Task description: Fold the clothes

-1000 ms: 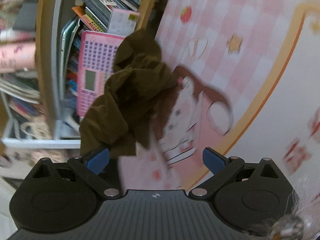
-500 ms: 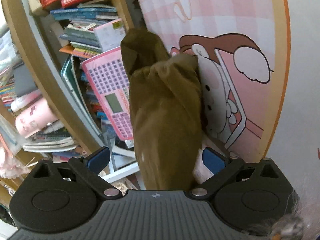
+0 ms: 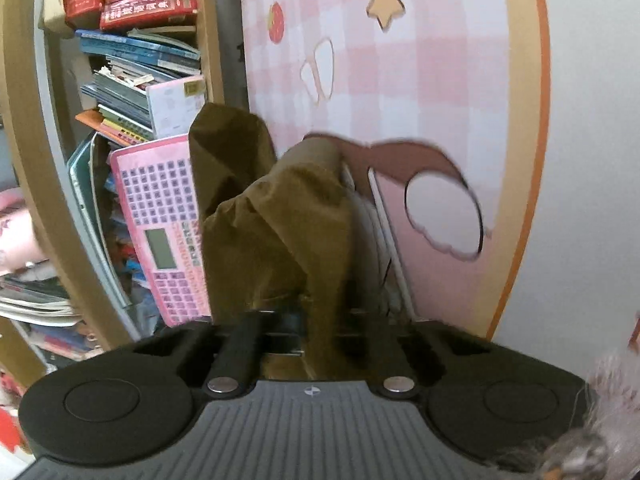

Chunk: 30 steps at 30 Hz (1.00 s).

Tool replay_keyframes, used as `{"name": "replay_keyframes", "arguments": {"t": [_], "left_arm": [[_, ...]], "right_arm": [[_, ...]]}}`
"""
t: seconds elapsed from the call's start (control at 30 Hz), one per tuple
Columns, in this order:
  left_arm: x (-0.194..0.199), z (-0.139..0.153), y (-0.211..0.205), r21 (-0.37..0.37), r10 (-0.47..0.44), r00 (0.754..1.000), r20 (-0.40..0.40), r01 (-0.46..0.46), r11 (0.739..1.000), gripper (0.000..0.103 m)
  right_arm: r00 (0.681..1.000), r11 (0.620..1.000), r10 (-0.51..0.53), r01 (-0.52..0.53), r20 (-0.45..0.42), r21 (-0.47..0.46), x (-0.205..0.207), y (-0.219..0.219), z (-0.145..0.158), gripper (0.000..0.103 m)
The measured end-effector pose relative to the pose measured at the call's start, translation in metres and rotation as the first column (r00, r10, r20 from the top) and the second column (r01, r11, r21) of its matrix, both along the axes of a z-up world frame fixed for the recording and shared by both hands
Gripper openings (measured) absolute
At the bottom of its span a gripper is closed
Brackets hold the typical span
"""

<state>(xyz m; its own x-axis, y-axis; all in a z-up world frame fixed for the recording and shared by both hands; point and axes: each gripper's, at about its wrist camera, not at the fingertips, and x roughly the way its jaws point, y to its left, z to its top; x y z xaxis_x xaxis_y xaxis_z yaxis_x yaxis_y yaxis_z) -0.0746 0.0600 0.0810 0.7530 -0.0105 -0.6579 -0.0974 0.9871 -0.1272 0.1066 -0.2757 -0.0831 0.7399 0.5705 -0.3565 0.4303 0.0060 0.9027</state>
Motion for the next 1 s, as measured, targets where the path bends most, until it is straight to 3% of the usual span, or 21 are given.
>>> {"name": "replay_keyframes", "arguments": {"t": [0.17,0.23,0.27,0.37,0.43,0.53,0.57,0.63,0.73,0.77,0.9,1.0], "left_arm": [[0.008,-0.020,0.004,-0.028,-0.021,0.999,-0.036,0.020,0.999,0.012],[0.011,-0.024,0.006,-0.041,-0.022,0.999,-0.037,0.021,0.999,0.016],[0.013,-0.025,0.008,-0.046,-0.016,0.999,-0.033,0.015,0.999,0.025],[0.014,-0.024,0.015,-0.093,-0.003,1.000,-0.010,0.002,0.996,0.048],[0.016,-0.020,0.019,-0.112,-0.009,1.000,0.026,0.011,0.994,0.051],[0.021,-0.015,0.023,-0.122,-0.007,0.998,0.065,0.015,0.992,0.056],[0.022,-0.014,0.026,-0.125,0.003,0.997,0.072,0.006,0.992,0.058],[0.023,-0.014,0.032,-0.130,0.022,0.997,0.079,-0.012,0.991,0.059],[0.020,-0.022,0.047,-0.140,0.066,0.996,0.059,-0.057,0.988,0.060],[0.019,-0.025,0.052,-0.152,0.080,0.996,0.047,-0.072,0.986,0.061],[0.016,-0.041,0.065,-0.170,0.130,0.991,-0.014,-0.130,0.977,0.061],[0.016,-0.047,0.067,-0.150,0.133,0.990,-0.045,-0.138,0.979,0.061]], "right_arm": [[0.987,0.994,-0.026,0.042,0.156,-0.099,0.007,-0.025,0.040,0.006],[0.959,0.979,-0.024,0.079,0.282,-0.186,0.013,-0.041,0.076,0.006],[0.929,0.965,-0.008,0.105,0.370,-0.241,0.016,-0.047,0.101,0.006],[0.790,0.905,0.099,0.182,0.605,-0.385,0.023,-0.049,0.184,0.006],[0.688,0.858,0.221,0.199,0.691,-0.473,0.021,-0.031,0.232,0.006],[0.505,0.772,0.410,0.251,0.760,-0.584,0.017,-0.004,0.304,0.006],[0.448,0.743,0.490,0.234,0.747,-0.628,0.014,0.010,0.321,0.006],[0.385,0.679,0.640,0.124,0.665,-0.724,0.003,0.047,0.323,0.006],[0.315,0.498,0.831,-0.060,0.457,-0.865,-0.018,0.106,0.274,0.006],[0.307,0.447,0.865,-0.114,0.396,-0.887,-0.023,0.119,0.256,0.006],[0.336,0.315,0.919,-0.307,0.208,-0.898,-0.039,0.148,0.185,0.006],[0.331,0.213,0.942,-0.448,0.061,-0.868,-0.051,0.170,0.131,0.008]]}}
